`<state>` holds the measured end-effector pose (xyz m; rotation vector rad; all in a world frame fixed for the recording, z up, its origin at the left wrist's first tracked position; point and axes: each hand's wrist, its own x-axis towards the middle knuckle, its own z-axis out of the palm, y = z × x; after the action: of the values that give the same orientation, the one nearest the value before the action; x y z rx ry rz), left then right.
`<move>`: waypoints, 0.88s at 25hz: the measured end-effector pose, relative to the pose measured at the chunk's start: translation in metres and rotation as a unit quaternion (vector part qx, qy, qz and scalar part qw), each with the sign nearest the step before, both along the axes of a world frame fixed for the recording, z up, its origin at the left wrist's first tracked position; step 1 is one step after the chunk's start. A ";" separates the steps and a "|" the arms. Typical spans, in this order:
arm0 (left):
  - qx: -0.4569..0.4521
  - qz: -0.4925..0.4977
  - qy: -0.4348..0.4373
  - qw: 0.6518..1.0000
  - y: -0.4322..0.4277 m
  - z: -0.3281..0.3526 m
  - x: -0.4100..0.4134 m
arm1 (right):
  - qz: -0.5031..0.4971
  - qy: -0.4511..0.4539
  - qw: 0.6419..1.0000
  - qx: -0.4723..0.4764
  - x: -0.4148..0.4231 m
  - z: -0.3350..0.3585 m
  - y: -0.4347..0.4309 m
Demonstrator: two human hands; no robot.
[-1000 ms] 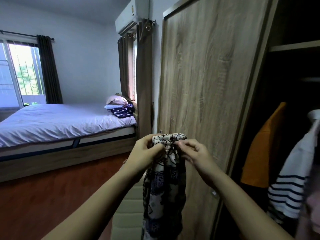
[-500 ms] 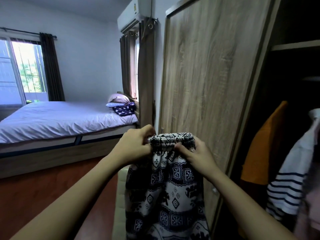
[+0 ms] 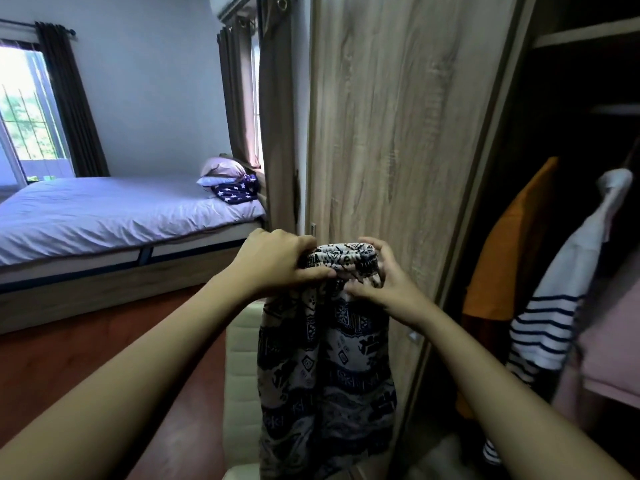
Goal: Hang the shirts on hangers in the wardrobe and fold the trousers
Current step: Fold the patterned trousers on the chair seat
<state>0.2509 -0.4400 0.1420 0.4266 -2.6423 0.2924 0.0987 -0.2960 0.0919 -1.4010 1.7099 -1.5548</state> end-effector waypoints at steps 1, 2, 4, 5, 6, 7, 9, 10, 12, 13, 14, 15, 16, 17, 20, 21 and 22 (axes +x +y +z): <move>0.008 -0.014 -0.007 1.000 0.002 -0.002 -0.004 | -0.005 0.005 1.000 0.006 -0.003 -0.006 0.002; 0.023 -0.019 -0.016 0.999 0.004 -0.006 -0.006 | -0.019 0.006 1.000 0.005 -0.005 -0.011 0.003; 0.034 0.002 -0.030 0.999 0.009 -0.016 -0.015 | -0.046 -0.004 0.999 -0.010 -0.009 -0.023 0.002; 0.020 0.023 -0.029 0.999 0.014 -0.022 -0.021 | -0.051 -0.011 0.998 -0.018 -0.010 -0.028 0.002; 0.005 0.042 -0.019 0.999 0.019 -0.028 -0.027 | -0.054 -0.017 0.998 -0.024 -0.010 -0.033 0.001; -0.002 0.058 0.001 0.998 0.025 -0.033 -0.034 | -0.059 -0.019 0.998 -0.030 -0.011 -0.037 0.000; 0.014 0.079 0.042 0.996 0.035 -0.039 -0.043 | -0.074 -0.017 0.996 -0.051 -0.010 -0.042 -0.002; 0.025 0.082 0.056 0.995 0.038 -0.040 -0.046 | -0.083 -0.008 0.995 -0.060 -0.010 -0.045 -0.001; 0.037 0.077 0.070 0.994 0.038 -0.033 -0.048 | -0.102 0.038 0.993 -0.045 -0.010 -0.056 0.006; 0.046 0.072 0.079 0.993 0.037 -0.026 -0.047 | -0.104 0.066 0.992 -0.015 -0.012 -0.069 0.011; 0.056 0.064 0.096 0.992 0.032 -0.018 -0.045 | -0.098 0.081 0.992 0.026 -0.014 -0.085 0.017; 0.072 0.061 0.118 0.988 0.026 -0.007 -0.041 | -0.095 0.082 0.989 0.076 -0.014 -0.106 0.024; 0.079 0.067 0.149 0.983 0.015 0.005 -0.035 | -0.094 0.069 0.987 0.112 -0.012 -0.127 0.032; 0.090 0.075 0.176 0.977 0.004 0.017 -0.026 | -0.108 0.056 0.984 0.131 -0.011 -0.146 0.040; 0.094 0.120 0.213 0.965 -0.037 0.035 0.006 | -0.201 0.052 0.972 0.107 -0.015 -0.167 0.060; 0.099 0.134 0.213 0.963 -0.048 0.034 0.017 | -0.227 0.073 0.967 0.094 -0.022 -0.162 0.062; 0.111 0.149 0.206 0.961 -0.059 0.030 0.026 | -0.244 0.100 0.961 0.079 -0.030 -0.154 0.062</move>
<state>0.2769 -0.4986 0.1722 0.8611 -2.2032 -0.0071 0.0690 -0.2336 -0.0623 -1.1400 2.3837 -1.5025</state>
